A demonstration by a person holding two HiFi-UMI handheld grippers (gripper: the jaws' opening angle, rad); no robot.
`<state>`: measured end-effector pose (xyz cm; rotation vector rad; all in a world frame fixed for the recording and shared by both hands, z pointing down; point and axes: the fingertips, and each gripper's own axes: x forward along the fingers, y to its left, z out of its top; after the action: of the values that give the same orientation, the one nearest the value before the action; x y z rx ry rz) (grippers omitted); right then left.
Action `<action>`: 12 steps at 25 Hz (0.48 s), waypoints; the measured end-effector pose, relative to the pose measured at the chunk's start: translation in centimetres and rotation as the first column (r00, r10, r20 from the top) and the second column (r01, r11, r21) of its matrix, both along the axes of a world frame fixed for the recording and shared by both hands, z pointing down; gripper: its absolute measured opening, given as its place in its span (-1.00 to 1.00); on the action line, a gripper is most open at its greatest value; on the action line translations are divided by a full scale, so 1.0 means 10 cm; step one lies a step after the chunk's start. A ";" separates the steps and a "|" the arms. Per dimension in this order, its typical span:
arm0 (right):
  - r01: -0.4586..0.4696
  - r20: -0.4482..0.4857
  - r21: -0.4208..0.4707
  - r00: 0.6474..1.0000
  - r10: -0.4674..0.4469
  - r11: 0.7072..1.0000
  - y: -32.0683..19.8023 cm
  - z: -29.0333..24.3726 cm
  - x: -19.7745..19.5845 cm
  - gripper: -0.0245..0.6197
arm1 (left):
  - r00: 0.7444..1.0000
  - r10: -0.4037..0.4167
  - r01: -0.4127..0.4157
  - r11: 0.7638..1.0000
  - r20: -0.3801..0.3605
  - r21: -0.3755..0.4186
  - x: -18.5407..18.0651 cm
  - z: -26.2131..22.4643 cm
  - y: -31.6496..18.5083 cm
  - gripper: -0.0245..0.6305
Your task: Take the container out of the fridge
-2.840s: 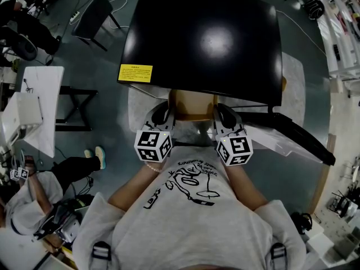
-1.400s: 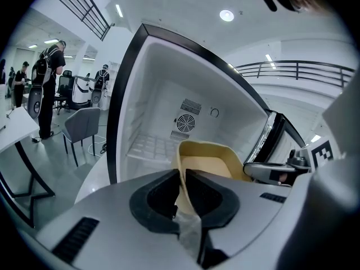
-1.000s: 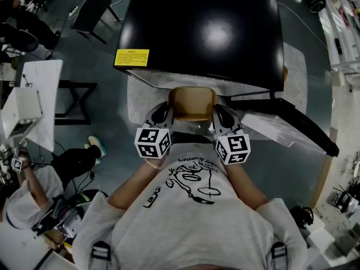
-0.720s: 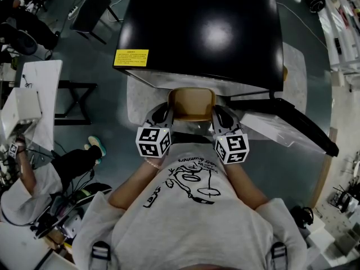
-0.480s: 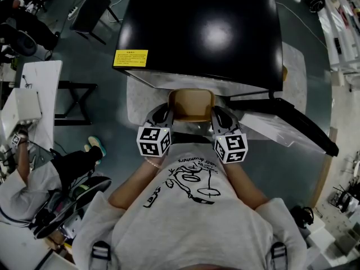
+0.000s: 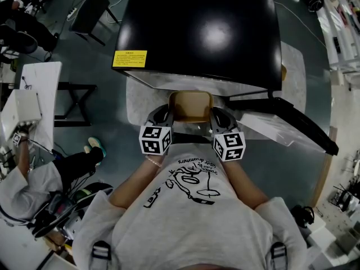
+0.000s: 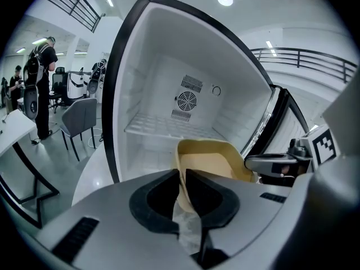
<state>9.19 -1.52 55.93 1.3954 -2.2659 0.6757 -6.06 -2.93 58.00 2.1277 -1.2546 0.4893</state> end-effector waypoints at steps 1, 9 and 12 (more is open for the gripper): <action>0.000 -0.001 -0.003 1.000 0.000 1.000 0.00 0.02 0.00 -0.78 | 1.000 0.002 -0.002 1.000 0.002 -0.003 0.00 0.02 0.00 -0.78; 0.002 -0.009 -0.031 1.000 -0.003 1.000 0.01 0.19 0.00 -0.78 | 1.000 0.019 -0.018 0.999 0.019 -0.031 0.00 0.19 0.02 -0.78; 0.004 -0.014 -0.041 1.000 -0.004 0.999 0.01 0.25 0.00 -0.78 | 0.999 0.022 -0.021 0.999 0.026 -0.036 0.00 0.23 0.01 -0.78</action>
<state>9.14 -1.42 58.39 1.3722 -2.2307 0.7042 -6.05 -2.81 60.32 2.1133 -1.2288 0.5469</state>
